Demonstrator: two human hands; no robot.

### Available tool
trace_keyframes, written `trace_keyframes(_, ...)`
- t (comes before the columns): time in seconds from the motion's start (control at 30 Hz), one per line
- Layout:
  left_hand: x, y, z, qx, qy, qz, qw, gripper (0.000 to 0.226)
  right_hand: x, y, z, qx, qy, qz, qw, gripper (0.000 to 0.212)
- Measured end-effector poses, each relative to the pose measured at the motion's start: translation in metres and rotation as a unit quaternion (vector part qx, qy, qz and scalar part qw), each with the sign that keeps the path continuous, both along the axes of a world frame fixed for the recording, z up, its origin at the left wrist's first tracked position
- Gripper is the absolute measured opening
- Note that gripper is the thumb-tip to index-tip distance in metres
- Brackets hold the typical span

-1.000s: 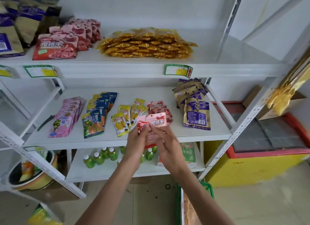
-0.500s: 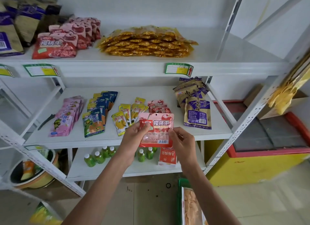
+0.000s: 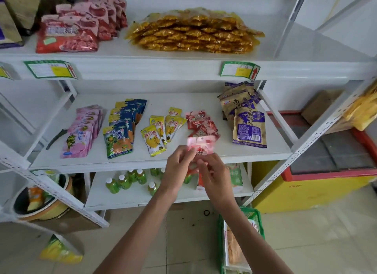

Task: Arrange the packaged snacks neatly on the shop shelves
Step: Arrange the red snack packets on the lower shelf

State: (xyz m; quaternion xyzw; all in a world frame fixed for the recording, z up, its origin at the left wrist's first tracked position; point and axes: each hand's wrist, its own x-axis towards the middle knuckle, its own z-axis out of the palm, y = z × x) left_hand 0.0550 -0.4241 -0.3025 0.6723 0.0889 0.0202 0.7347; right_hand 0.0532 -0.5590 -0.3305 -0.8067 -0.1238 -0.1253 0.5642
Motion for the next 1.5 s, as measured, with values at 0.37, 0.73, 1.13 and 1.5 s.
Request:
trace_keyframes(0.37,0.083,0.018,-0.073,0.029,0.08,-0.016,0.996,0.014,0.081,-0.022,-0.065,-0.082,0.27,-0.107,0.953,0.031)
trace_keyframes(0.73,0.182,0.026,-0.138,0.457,0.026,-0.019,0.889,0.053,0.212,-0.044,-0.1,-0.109,0.314,-0.1,0.938,0.038)
trace_keyframes(1.13,0.185,0.015,-0.148,0.513,-0.011,0.002,0.858,0.038,0.274,-0.059,-0.084,0.003,0.243,-0.223,0.944,0.011)
trace_keyframes(1.5,0.213,0.013,-0.143,0.505,-0.015,0.047,0.862,0.045,0.244,-0.074,-0.036,0.03,0.095,-0.268,0.958,0.016)
